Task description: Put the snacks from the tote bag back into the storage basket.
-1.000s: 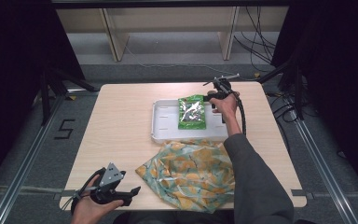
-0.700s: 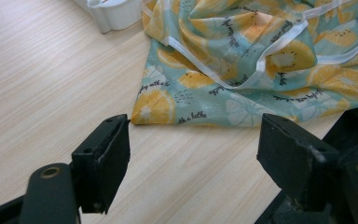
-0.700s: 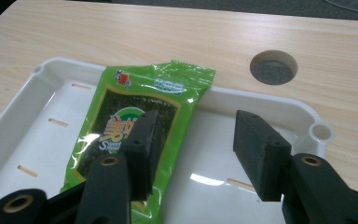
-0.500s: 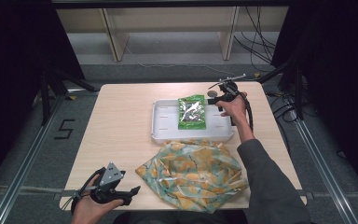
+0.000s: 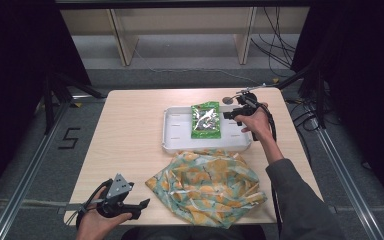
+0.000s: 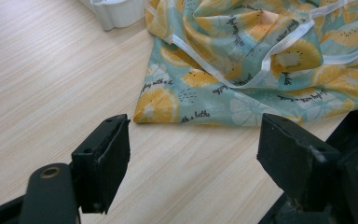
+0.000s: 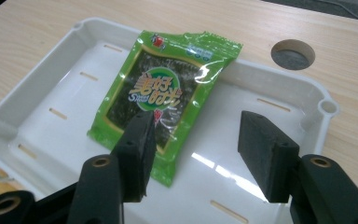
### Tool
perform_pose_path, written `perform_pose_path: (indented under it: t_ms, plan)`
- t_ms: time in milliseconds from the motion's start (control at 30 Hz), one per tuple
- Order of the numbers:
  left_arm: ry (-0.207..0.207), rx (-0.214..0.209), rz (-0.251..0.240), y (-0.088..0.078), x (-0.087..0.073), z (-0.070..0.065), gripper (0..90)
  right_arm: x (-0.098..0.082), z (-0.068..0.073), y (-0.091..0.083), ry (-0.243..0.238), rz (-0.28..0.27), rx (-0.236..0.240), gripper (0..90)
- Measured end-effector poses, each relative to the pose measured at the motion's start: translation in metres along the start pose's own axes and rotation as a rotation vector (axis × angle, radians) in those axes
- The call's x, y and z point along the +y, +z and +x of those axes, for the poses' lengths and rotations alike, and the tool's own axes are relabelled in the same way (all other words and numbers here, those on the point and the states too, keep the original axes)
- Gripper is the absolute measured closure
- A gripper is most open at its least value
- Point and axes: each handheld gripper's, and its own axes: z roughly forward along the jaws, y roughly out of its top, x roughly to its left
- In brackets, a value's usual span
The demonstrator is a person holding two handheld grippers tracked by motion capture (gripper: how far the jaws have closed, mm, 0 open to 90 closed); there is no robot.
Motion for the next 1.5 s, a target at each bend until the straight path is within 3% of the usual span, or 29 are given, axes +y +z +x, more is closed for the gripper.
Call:
perform_pose_path:
  t_ms: [67, 100, 133, 200, 233, 267, 300, 333, 533, 567, 600, 633, 700, 733, 800, 833, 867, 933, 967, 1000, 1067, 1167, 1200, 1233, 1267, 1367, 1433, 1467, 1500]
  plan:
    - [-0.016, 0.000, -0.005, 0.001, 0.000, -0.001, 24.7, -0.002, 0.001, -0.003, -0.005, 0.001, 0.002, 46.9]
    - [-0.019, -0.004, 0.000, 0.000, 0.000, -0.001, 24.7, -0.006, 0.006, -0.008, 0.040, -0.004, 0.019, 46.6]
    - [-0.021, -0.003, -0.001, 0.001, 0.000, -0.001, 24.7, -0.008, 0.005, -0.008, 0.024, -0.037, 0.022, 46.6]
    - [-0.022, -0.002, -0.001, 0.001, 0.000, -0.001, 24.7, -0.011, 0.006, -0.015, 0.006, -0.018, 0.034, 46.3]
    - [-0.021, -0.001, -0.001, 0.001, 0.000, -0.001, 24.7, -0.013, 0.003, -0.015, -0.039, -0.049, 0.030, 46.2]
    - [-0.028, -0.002, 0.000, 0.001, 0.000, -0.001, 24.7, -0.013, 0.003, -0.017, -0.050, -0.052, 0.050, 46.3]
    - [-0.029, -0.003, -0.004, 0.002, -0.001, -0.001, 24.7, -0.016, 0.007, -0.021, -0.016, -0.032, 0.047, 46.2]
    - [-0.029, -0.003, -0.004, 0.002, -0.001, -0.001, 24.7, -0.018, 0.007, -0.020, -0.038, -0.072, 0.054, 46.0]
    - [-0.023, 0.004, -0.012, 0.002, -0.001, 0.000, 24.7, -0.029, 0.014, -0.035, -0.061, -0.043, 0.077, 45.2]
    - [-0.025, 0.004, -0.011, 0.002, -0.001, -0.001, 24.7, -0.031, 0.014, -0.033, -0.074, -0.078, 0.069, 45.1]
    - [-0.017, 0.005, -0.005, 0.002, -0.001, 0.000, 24.7, -0.031, 0.014, -0.035, -0.086, -0.079, 0.078, 45.0]
    - [-0.009, 0.008, -0.004, 0.002, -0.001, 0.000, 24.7, -0.032, 0.017, -0.038, -0.068, -0.058, 0.078, 45.0]
    - [-0.017, 0.009, -0.006, 0.002, -0.001, 0.000, 24.7, -0.035, 0.018, -0.039, -0.102, -0.085, 0.084, 45.0]
    - [-0.027, 0.004, -0.010, 0.002, -0.001, -0.001, 24.6, -0.035, 0.020, -0.043, -0.089, -0.057, 0.088, 44.9]
    - [-0.027, -0.002, -0.010, 0.002, -0.001, -0.001, 24.7, -0.038, 0.021, -0.043, -0.097, -0.075, 0.080, 44.9]
    - [-0.027, -0.002, -0.010, 0.002, -0.001, -0.001, 24.7, -0.038, 0.020, -0.045, -0.123, -0.060, 0.082, 44.9]
    - [-0.024, -0.002, -0.010, 0.002, -0.001, -0.001, 24.7, -0.040, 0.022, -0.044, -0.105, -0.068, 0.086, 44.7]
    - [0.001, 0.003, -0.009, 0.001, 0.000, 0.001, 24.6, -0.041, 0.023, -0.047, -0.124, -0.056, 0.082, 44.5]
    - [-0.004, 0.004, -0.013, 0.001, 0.000, 0.000, 24.6, -0.042, 0.026, -0.047, -0.100, -0.059, 0.093, 44.5]
    - [-0.002, 0.004, -0.013, 0.001, 0.000, 0.000, 24.6, -0.042, 0.027, -0.047, -0.123, -0.066, 0.093, 44.4]
    - [-0.004, 0.005, -0.012, 0.001, 0.000, 0.000, 24.5, -0.044, 0.029, -0.049, -0.106, -0.050, 0.097, 44.1]
    - [-0.009, 0.005, -0.017, 0.001, 0.000, 0.000, 24.1, -0.047, 0.028, -0.050, -0.140, -0.075, 0.091, 43.3]
    - [-0.009, 0.005, -0.016, 0.001, 0.000, 0.001, 24.0, -0.048, 0.029, -0.052, -0.126, -0.057, 0.100, 43.2]
    - [-0.009, 0.008, -0.008, 0.000, 0.000, 0.001, 23.8, -0.050, 0.030, -0.052, -0.116, -0.073, 0.100, 43.1]
    - [-0.009, 0.008, -0.010, 0.000, 0.000, 0.001, 23.7, -0.051, 0.027, -0.056, -0.158, -0.052, 0.094, 42.9]
    - [-0.009, 0.007, -0.009, 0.000, 0.000, 0.001, 23.7, -0.060, 0.030, -0.057, -0.120, -0.069, 0.098, 42.8]
    - [-0.009, 0.005, -0.018, 0.001, 0.000, 0.001, 23.6, -0.062, 0.027, -0.061, -0.146, -0.049, 0.098, 42.9]
    - [-0.015, 0.003, -0.022, 0.001, 0.000, 0.000, 23.6, -0.066, 0.028, -0.061, -0.122, -0.081, 0.090, 42.9]
    - [-0.014, 0.004, -0.023, 0.001, 0.000, 0.000, 23.6, -0.067, 0.025, -0.064, -0.146, -0.048, 0.091, 42.8]
